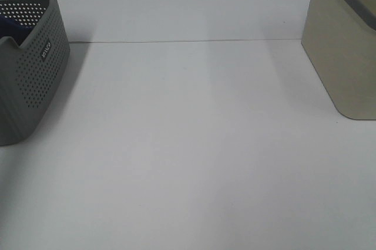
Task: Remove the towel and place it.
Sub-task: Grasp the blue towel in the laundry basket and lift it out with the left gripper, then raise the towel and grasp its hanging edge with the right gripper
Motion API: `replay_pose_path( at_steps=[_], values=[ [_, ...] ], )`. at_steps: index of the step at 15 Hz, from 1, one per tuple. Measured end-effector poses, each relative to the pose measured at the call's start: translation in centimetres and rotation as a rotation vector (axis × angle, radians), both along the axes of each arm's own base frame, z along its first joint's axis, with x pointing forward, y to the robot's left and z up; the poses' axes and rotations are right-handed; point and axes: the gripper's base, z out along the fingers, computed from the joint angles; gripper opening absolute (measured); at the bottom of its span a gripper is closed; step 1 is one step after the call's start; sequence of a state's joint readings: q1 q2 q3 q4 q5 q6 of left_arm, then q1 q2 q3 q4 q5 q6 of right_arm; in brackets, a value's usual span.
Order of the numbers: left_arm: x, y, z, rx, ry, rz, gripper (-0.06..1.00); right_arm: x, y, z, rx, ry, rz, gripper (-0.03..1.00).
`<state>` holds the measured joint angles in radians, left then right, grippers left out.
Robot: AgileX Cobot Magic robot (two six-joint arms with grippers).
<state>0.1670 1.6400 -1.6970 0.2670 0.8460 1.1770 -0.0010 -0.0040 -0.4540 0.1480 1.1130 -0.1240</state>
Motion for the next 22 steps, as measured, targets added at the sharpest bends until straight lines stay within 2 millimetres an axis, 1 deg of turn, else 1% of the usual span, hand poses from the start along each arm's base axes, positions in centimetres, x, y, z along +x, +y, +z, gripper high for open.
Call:
replay_pose_path(
  at_steps=[2,4,5,7,9,11,12,13,14,15,16,18,19,20,21,22],
  values=[
    [-1.7,-0.8,3.5,0.024,-0.161,-0.032,0.0,0.0,0.0,0.0,0.0,0.0,0.0,0.73],
    [-3.2,-1.7,6.4,0.024,-0.323,-0.071,0.0,0.0,0.0,0.0,0.0,0.0,0.0,0.73],
    [-3.5,-2.0,6.9,0.026,-0.358,-0.084,0.0,0.0,0.0,0.0,0.001,0.0,0.001,0.73],
    [-4.6,-3.9,9.2,0.031,-0.494,-0.155,0.0,0.0,0.0,0.0,0.001,0.0,0.001,0.73],
    [-5.5,-6.4,10.9,0.026,-0.61,-0.245,0.0,0.0,0.0,0.0,0.001,0.0,0.001,0.73],
    [-5.8,-9.1,11.8,0.007,-0.68,-0.339,0.0,0.0,0.0,0.0,0.001,0.0,0.001,0.73],
    [-5.9,-10.4,11.8,-0.007,-0.686,-0.381,0.0,0.0,0.0,0.0,0.001,0.0,0.001,0.73],
    [-6.2,-13.1,11.9,-0.037,-0.69,-0.465,0.0,0.0,0.0,0.0,0.001,0.0,0.001,0.73],
    [-6.5,-14.4,11.9,-0.052,-0.691,-0.506,0.0,0.0,0.0,0.0,0.003,0.0,0.002,0.73],
    [-6.6,-15.1,11.9,-0.06,-0.691,-0.529,0.0,0.0,0.1,0.0,0.014,0.0,0.008,0.73],
    [-7.0,-16.5,11.9,-0.076,-0.691,-0.574,0.0,0.0,0.4,0.1,0.048,-0.008,0.028,0.73],
    [-7.8,-18.8,11.9,-0.104,-0.691,-0.651,0.0,0.4,1.5,0.9,0.117,-0.033,0.125,0.73],
    [-8.2,-19.9,12.0,-0.126,-0.707,-0.688,0.0,1.1,2.1,1.5,0.146,-0.053,0.195,0.73],
    [-8.4,-20.3,12.1,-0.148,-0.721,-0.699,0.0,1.6,2.5,1.9,0.162,-0.065,0.239,0.73],
    [-8.8,-21.3,12.6,-0.293,-0.774,-0.7,0.0,3.7,3.8,3.1,0.199,-0.112,0.4,0.73],
    [-8.6,-21.6,12.4,-0.337,-0.76,-0.69,0.0,5.0,4.3,3.5,0.218,-0.124,0.465,0.73]
  ],
)
